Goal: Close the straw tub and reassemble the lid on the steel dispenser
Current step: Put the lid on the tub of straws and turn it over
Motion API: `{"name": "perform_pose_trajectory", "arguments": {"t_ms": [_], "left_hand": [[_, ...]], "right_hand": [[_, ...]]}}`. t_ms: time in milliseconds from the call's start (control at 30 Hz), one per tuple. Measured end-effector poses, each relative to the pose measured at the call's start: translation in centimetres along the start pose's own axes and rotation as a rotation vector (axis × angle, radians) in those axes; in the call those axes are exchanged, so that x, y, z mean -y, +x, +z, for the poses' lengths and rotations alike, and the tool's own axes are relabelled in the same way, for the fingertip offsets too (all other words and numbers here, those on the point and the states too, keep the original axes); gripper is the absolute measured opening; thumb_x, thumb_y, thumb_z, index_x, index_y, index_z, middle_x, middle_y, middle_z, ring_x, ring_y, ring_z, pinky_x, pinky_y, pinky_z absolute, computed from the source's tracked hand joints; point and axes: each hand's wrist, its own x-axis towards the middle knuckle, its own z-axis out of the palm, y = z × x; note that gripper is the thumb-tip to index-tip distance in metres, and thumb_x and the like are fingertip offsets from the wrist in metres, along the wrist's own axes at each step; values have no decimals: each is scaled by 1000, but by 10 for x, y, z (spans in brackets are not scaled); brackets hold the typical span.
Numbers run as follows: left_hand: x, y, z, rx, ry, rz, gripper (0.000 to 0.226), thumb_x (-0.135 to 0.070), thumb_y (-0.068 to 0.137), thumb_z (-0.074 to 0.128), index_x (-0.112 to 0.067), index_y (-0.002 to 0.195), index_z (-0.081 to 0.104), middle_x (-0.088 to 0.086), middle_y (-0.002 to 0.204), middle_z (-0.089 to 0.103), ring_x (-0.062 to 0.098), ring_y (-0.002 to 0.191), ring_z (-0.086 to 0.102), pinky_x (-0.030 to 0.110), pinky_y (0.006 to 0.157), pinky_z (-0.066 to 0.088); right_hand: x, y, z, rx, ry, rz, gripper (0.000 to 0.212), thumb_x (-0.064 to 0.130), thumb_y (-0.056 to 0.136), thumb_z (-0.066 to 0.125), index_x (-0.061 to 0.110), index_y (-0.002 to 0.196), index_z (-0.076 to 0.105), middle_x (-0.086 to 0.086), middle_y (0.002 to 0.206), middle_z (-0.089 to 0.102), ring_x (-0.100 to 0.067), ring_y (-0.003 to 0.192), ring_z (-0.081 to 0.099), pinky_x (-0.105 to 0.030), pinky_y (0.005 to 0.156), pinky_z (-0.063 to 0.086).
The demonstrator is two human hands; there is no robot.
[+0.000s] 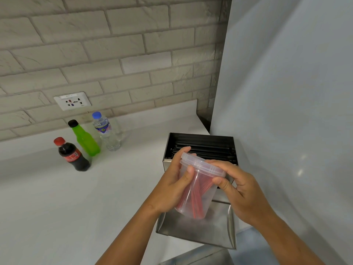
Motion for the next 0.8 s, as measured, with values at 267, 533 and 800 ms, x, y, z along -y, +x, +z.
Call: {"name": "perform_pose_trajectory", "arguments": {"t_ms": [267,533,800], "left_hand": [[5,-1,5,-82,-46,52,72,-77,88,56,-31,142,46,-4,122,65,21,113,68,27,89,58],[3,-1,7,-66,15,84,67,-71,93,56,-40,150,39,-16,128,63,15,121,66,24,93,57],[6,0,-4,56,-152,-204,78,-95,81,34,-49,139,61,-7,138,70,15,130,64,49,116,45]], "right_hand": [[-4,-3,4,13,55,39,43,51,97,60,33,137,60,13,133,66,-15,125,63,-25,96,55],[7,1,1,29,-92,-30,39,37,98,64,27,136,62,17,132,66,-11,125,62,-21,99,51],[6,-3,3,-32,14,5,35,32,99,65,33,134,63,19,137,64,-8,137,53,-23,105,49]]}}
